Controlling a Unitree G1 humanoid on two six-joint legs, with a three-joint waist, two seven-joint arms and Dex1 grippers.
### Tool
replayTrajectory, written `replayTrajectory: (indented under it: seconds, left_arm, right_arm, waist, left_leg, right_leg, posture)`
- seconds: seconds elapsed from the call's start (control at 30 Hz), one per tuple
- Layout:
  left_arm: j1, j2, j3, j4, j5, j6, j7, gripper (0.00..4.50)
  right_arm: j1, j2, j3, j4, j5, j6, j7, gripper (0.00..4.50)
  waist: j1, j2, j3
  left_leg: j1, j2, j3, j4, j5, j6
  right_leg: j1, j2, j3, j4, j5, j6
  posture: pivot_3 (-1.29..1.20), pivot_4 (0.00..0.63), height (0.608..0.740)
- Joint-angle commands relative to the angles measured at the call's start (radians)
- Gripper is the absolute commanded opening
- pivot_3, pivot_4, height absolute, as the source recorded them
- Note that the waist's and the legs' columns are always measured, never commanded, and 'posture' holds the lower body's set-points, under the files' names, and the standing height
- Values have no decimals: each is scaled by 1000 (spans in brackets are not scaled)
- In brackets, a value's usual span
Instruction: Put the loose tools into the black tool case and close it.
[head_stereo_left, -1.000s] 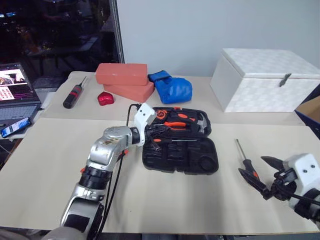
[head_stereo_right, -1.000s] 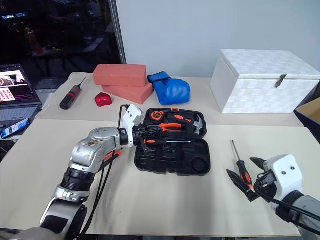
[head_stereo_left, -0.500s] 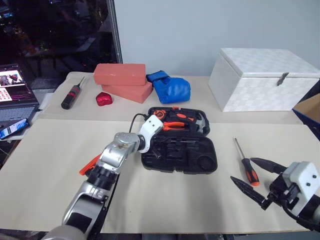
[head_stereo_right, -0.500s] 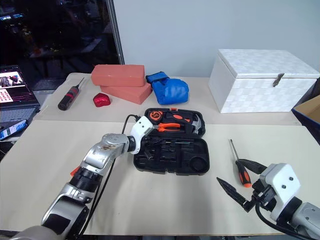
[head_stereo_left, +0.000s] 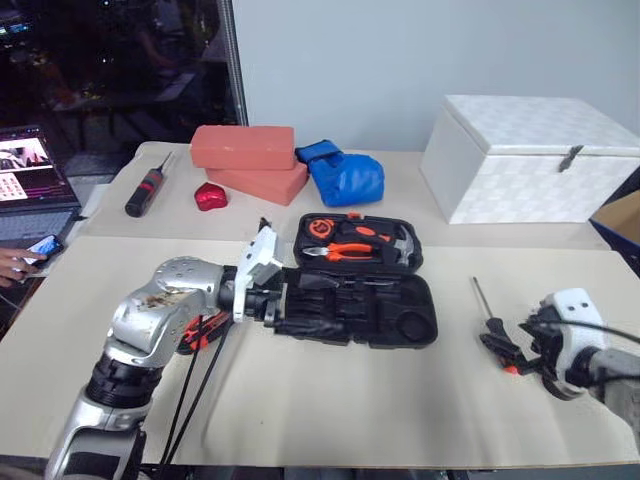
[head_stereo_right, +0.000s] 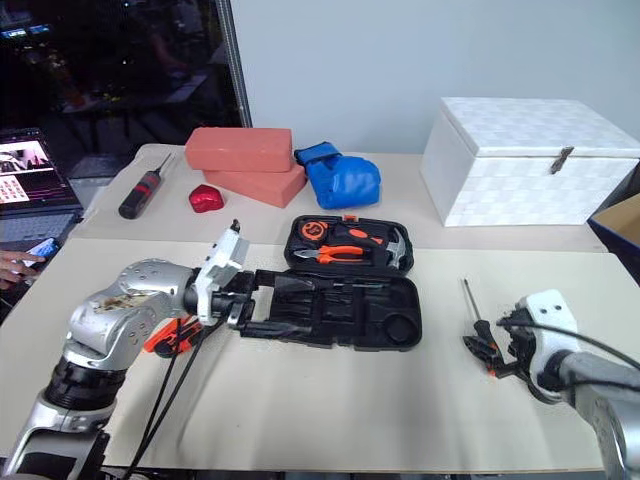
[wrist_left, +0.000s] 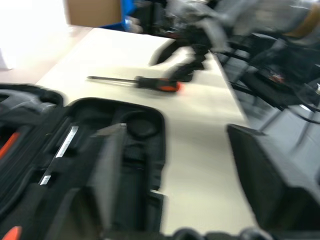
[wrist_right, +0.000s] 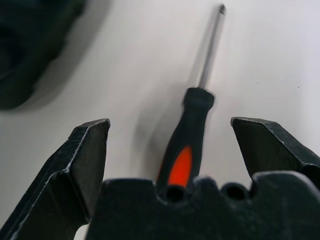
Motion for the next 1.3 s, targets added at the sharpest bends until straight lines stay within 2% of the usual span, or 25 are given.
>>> replayTrajectory:
  seconds: [0.03,0.17,0.2,0.23,0.27,0.37,0.4,0.43,0.57,0.7,0.83,0.93,1.07,1.3]
  left_arm:
    - [-9,13,8,-56,-45,10,-5,4500]
    - [19,4,20,-62,-42,-6,38,4500]
    - [31,7,20,-58,-41,-13,41,4500]
    - [38,9,20,-56,-40,-18,42,4500]
    - [52,10,25,-51,-39,-27,47,4500]
    - [110,22,54,-48,-42,-34,73,4500]
    - [146,22,72,-55,-18,-67,102,4500]
    - [180,1,104,-56,-53,-100,83,4500]
    - [263,68,154,-74,-95,-93,35,4500]
    - [385,133,268,-105,-158,-117,-9,4500]
    - [435,163,294,-110,-162,-129,-15,4500]
    - [463,171,307,-114,-158,-147,-22,4500]
    - [515,178,335,-121,-156,-174,-20,4500]
    - [550,178,357,-140,-160,-188,9,4500]
  right_arm:
    - [-58,-44,25,17,-8,96,-26,3855]
    - [-66,-77,48,-16,-16,137,-30,2491]
    - [-64,-81,49,-22,-19,135,-31,2008]
    - [-62,-82,49,-26,-20,134,-31,1834]
    - [-60,-87,43,-35,-21,131,-30,1371]
    - [-69,-93,-9,-86,10,115,-1,549]
    - [-75,-113,-6,-106,0,69,19,549]
    - [-88,-129,-2,-120,3,56,36,548]
    - [-147,-172,55,-148,-5,-62,102,548]
    - [-350,-224,291,-128,-34,-222,286,548]
    - [-558,-193,564,80,-192,-400,423,548]
    - [-658,-151,690,247,-309,-553,484,548]
    - [-725,-125,768,397,-396,-700,581,548]
    - [-750,-51,815,502,-480,-810,659,548]
  waist:
    - [3,0,0]
    - [-2,0,0]
    - [-2,0,0]
    - [-2,0,0]
    - [-3,0,0]
    - [-8,0,0]
    - [-8,0,0]
    - [-10,1,1]
    - [-11,1,2]
    - [-26,2,5]
    - [-31,1,6]
    - [-22,-1,8]
    - [-20,-1,8]
    - [-13,-1,8]
  left_leg:
    - [0,0,0,0,0,0]
    - [-2,0,0,0,-1,2]
    - [-2,0,0,0,-1,2]
    - [-2,0,0,-1,-1,2]
    - [-2,0,0,-1,-1,2]
    - [-1,0,0,-1,-1,2]
    - [-1,0,0,-1,-1,2]
    - [-1,0,0,-1,-1,2]
    - [0,1,1,0,-1,2]
    - [1,2,2,0,-1,2]
    - [1,3,2,0,-1,2]
    - [0,3,2,0,-1,2]
    - [-5,2,3,-1,-1,2]
    - [-2,3,3,-1,-2,2]
  right_leg:
    - [0,0,0,0,0,1]
    - [0,0,0,-1,-2,3]
    - [0,0,0,-1,-1,6]
    - [0,0,0,-1,0,7]
    - [0,0,0,-1,0,7]
    - [0,0,0,0,0,7]
    - [-1,1,0,0,0,6]
    - [0,1,0,0,0,6]
    - [-1,1,1,1,-1,2]
    - [-1,1,1,1,0,1]
    - [-2,1,1,0,-1,0]
    - [-2,1,0,-1,-1,0]
    - [-6,0,1,-1,0,1]
    - [-5,1,0,1,0,3]
  posture:
    - [0,150,740]
    - [0,150,740]
    - [0,150,740]
    - [0,150,740]
    - [0,150,740]
    - [0,150,740]
    - [0,150,740]
    - [0,150,740]
    - [0,150,740]
    - [0,150,740]
    - [0,150,740]
    - [0,150,740]
    - [0,150,740]
    - [0,150,740]
